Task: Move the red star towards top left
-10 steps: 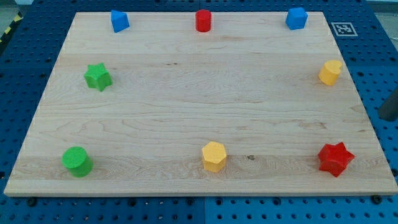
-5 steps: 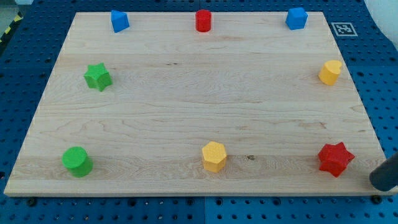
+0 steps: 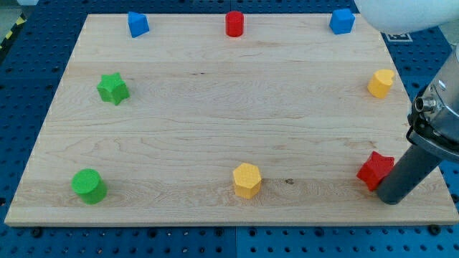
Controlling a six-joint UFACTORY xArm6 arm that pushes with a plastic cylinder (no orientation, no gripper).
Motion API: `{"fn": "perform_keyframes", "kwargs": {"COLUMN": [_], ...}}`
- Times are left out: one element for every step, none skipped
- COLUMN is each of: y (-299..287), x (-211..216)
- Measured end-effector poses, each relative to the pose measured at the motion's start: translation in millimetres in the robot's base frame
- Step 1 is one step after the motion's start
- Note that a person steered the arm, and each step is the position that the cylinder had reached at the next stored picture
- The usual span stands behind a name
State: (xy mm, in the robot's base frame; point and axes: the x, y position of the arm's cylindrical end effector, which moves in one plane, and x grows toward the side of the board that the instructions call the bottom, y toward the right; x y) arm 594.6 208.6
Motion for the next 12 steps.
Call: {"fn": "perform_keyframes", "kwargs": {"y": [-7.1, -20.9, -24.2, -3.9, 24.6, 15.0, -16.5, -37.1, -37.1, -37.1, -37.1, -37.1], "x": [-9.7, -20.2, -39.9, -41.6, -43.5, -48.4, -51.2, -75.5, -93.0, -109.5, -141.7, -182.8]}}
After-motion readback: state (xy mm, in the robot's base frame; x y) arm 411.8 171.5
